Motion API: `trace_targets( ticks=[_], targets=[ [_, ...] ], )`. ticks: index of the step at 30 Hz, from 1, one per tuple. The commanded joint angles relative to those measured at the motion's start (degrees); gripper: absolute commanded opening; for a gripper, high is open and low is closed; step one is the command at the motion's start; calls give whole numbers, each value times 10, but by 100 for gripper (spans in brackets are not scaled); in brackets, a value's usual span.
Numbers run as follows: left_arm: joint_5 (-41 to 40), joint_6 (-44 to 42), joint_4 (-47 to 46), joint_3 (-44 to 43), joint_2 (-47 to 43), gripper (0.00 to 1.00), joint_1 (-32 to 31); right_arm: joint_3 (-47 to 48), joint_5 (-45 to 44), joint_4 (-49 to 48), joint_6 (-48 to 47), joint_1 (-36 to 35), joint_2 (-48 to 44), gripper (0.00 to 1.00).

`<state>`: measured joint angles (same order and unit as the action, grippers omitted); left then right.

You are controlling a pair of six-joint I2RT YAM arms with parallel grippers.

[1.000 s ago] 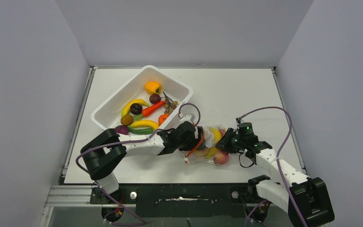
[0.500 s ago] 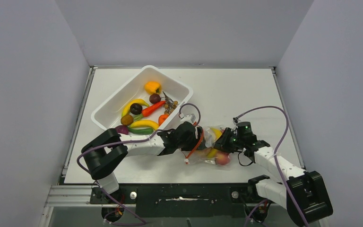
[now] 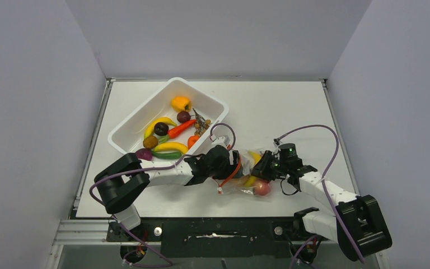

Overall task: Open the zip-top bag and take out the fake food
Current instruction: Pick up the fake fruit from the zipper food storage bag.

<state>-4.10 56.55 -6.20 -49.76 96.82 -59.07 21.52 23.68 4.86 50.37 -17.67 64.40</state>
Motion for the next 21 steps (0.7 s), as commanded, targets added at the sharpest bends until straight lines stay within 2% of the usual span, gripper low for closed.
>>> trace_targets(
  ticks=[1, 13, 15, 21],
  targets=[
    [36, -6, -32, -6, -3, 77, -6, -8, 32, -35, 8, -17, 20, 17],
    [93, -19, -23, -16, 38, 78, -7, -13, 52, -71, 17, -22, 29, 17],
    [95, -26, -22, -17, 40, 75, -9, -16, 55, -77, 20, -22, 27, 17],
    [87, -38, -3, -23, 40, 50, -10, -12, 44, -58, 17, -22, 22, 18]
  ],
)
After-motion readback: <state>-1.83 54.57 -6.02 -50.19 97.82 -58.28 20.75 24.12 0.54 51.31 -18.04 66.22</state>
